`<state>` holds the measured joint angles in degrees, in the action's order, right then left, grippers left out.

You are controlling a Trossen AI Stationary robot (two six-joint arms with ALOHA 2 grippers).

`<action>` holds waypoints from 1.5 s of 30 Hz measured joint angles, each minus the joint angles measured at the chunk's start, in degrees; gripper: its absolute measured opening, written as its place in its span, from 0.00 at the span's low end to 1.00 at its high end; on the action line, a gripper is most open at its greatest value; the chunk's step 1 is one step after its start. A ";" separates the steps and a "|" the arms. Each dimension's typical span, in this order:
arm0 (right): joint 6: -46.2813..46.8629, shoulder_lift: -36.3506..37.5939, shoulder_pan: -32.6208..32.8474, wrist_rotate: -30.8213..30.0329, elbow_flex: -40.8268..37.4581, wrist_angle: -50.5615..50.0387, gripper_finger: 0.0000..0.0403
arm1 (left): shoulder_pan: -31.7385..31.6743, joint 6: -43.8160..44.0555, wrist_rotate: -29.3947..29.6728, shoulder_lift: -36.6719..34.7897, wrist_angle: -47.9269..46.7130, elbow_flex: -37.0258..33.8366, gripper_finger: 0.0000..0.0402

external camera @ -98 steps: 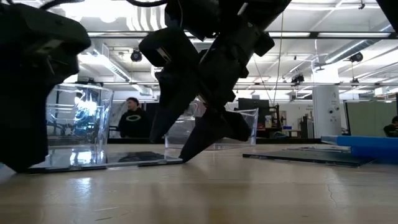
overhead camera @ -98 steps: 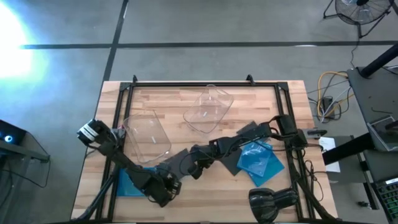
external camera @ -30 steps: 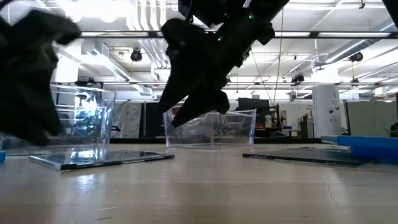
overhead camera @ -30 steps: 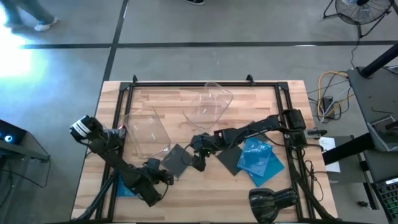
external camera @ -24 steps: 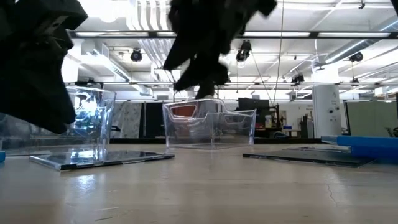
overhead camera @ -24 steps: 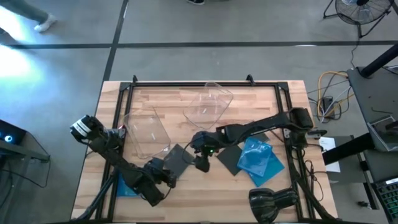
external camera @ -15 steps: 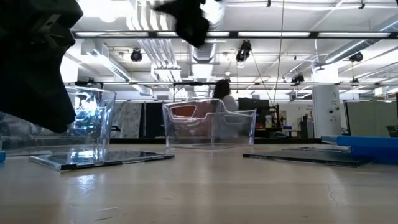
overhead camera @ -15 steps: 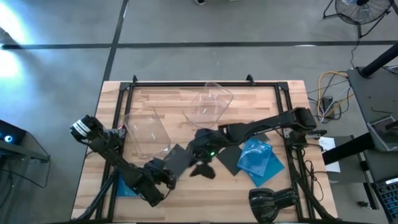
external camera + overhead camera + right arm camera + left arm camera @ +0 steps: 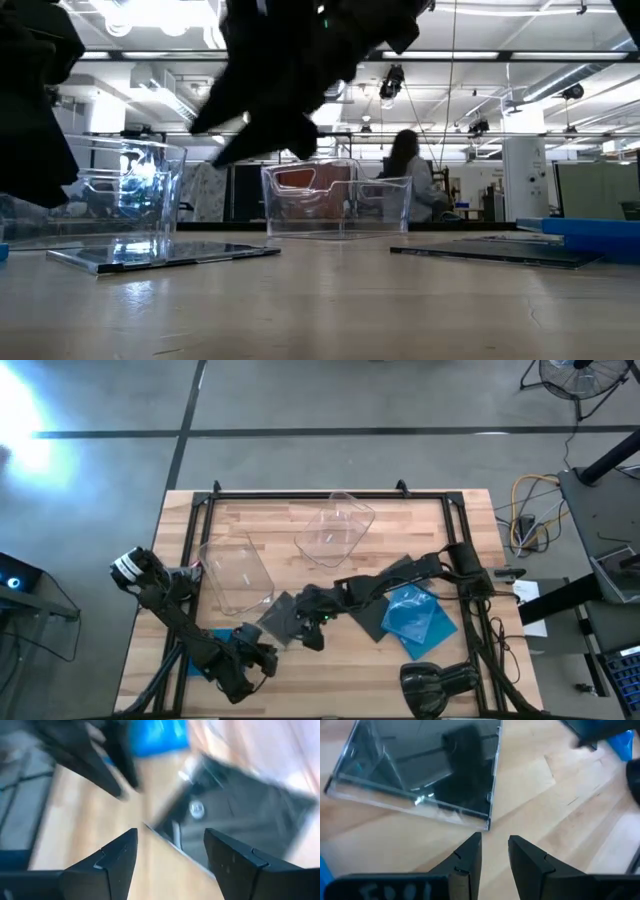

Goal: Pick & place jewel cases by type
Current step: Put the left black CD case into the right transparent bin

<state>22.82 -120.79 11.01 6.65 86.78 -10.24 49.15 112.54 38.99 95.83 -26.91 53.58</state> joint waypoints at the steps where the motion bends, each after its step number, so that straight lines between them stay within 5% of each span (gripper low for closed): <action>1: 0.72 -0.34 -0.03 -0.04 -0.05 -1.56 0.56 | 0.24 1.23 0.22 0.00 -0.01 0.00 0.19; 13: 2.40 -3.13 -0.71 -17.14 -0.30 0.11 0.56 | 0.50 17.89 0.60 -0.04 0.60 -2.98 0.19; 19: 4.76 -3.24 -0.61 -15.74 -4.21 -0.26 0.56 | 0.20 16.33 2.75 -0.04 0.43 -5.01 0.19; 36: 15.75 -2.56 4.47 4.11 -5.92 -1.77 0.56 | 0.53 10.68 -3.16 -0.09 -0.05 -6.16 0.19; 45: 12.24 1.74 2.75 -5.50 -2.29 0.87 0.56 | 0.68 18.03 -2.48 -0.35 -4.64 -6.17 0.19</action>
<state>35.06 -119.05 13.76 1.15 84.49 -9.37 49.82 130.57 36.51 95.48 -31.55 47.42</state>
